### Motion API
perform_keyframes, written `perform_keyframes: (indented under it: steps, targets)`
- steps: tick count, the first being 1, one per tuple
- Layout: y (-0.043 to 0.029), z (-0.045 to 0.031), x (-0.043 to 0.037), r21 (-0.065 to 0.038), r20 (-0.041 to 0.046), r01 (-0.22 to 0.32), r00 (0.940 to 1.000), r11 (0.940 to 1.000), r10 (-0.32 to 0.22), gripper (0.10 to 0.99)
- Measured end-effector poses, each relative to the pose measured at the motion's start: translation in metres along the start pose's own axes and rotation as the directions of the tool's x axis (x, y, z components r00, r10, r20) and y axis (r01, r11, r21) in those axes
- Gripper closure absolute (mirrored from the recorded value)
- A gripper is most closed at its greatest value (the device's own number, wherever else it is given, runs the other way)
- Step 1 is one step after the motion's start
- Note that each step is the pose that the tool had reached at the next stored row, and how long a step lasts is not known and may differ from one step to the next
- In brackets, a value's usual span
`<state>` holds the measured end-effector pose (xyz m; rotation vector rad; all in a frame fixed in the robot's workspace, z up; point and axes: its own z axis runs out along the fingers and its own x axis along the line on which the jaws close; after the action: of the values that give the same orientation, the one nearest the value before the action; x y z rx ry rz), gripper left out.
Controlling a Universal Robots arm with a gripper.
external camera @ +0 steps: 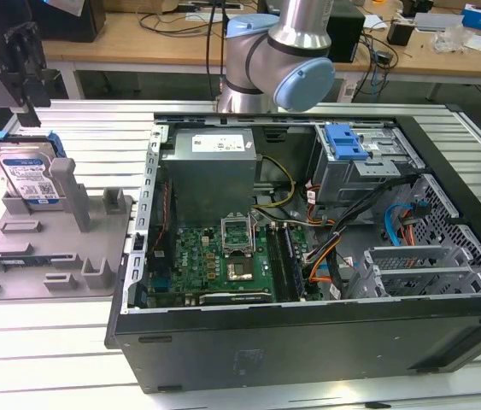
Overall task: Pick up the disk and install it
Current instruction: 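Pick up the disk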
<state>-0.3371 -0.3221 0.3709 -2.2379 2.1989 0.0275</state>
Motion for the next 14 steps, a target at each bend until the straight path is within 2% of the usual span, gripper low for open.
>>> perform_keyframes:
  steps: [6, 11, 14]
  targets:
    - [-0.0001, 0.0008, -0.0016, 0.001, 0.0003, -0.048, 0.9988, 0.9988, 0.048, 0.545]
    - [-0.0001, 0.0009, -0.0017, 0.001, 0.0004, -0.05, 0.9987, 0.9987, 0.05, 0.545]
    - [0.0007, 0.0012, -0.0048, 0.001, 0.0001, -0.052, 0.9987, 0.9987, 0.052, 0.545]
